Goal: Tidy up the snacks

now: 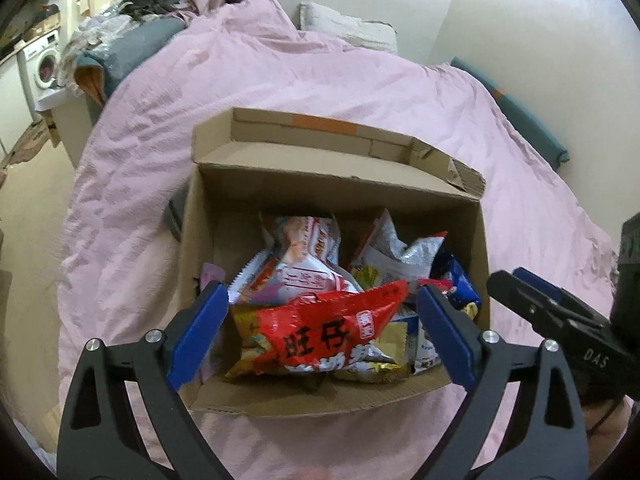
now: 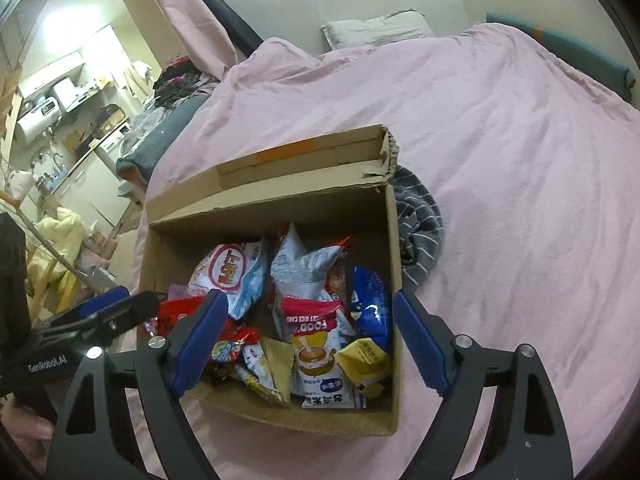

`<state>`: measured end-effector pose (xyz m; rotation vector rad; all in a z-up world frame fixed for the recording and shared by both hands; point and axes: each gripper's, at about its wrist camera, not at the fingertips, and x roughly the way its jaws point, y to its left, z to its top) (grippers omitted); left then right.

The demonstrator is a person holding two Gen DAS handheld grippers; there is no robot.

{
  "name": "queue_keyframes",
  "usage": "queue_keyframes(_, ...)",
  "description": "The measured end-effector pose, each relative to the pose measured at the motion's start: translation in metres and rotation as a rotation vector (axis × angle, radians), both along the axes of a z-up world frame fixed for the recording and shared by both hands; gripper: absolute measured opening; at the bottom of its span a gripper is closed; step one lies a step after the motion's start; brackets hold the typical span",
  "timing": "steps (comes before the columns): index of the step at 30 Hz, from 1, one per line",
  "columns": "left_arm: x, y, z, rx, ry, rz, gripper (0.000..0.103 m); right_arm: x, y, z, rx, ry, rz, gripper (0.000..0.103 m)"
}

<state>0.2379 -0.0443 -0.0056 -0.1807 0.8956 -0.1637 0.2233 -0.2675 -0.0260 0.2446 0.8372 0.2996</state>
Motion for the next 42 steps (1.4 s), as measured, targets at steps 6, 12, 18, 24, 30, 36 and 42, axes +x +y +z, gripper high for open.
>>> queue_keyframes(6, -0.014, 0.008, 0.008, 0.055, -0.047, 0.049, 0.094, -0.025, 0.006, 0.020, 0.000, -0.079, 0.013, 0.088)
queue_keyframes(12, -0.041, 0.008, 0.025, 0.159, -0.139, 0.035, 0.094, -0.051, 0.007, 0.037, 0.017, -0.145, -0.001, 0.099)
queue_keyframes(18, -0.069, 0.019, 0.034, 0.157, -0.170, 0.078, 0.103, -0.080, 0.001, 0.036, 0.077, -0.154, -0.038, 0.103)
queue_keyframes(24, -0.087, 0.028, 0.027, 0.134, -0.121, 0.096, 0.103, -0.107, 0.006, 0.035, 0.051, -0.160, -0.050, 0.103)
queue_keyframes(30, -0.114, 0.032, 0.029, 0.119, -0.124, 0.100, 0.103, -0.129, 0.016, 0.034, 0.006, -0.182, -0.046, 0.103)
queue_keyframes(36, -0.141, 0.038, 0.030, 0.147, -0.135, 0.103, 0.103, -0.141, 0.026, 0.033, -0.038, -0.210, -0.041, 0.103)
queue_keyframes(42, -0.149, 0.042, 0.032, 0.160, -0.206, 0.107, 0.103, -0.141, 0.035, 0.027, -0.094, -0.234, -0.038, 0.103)
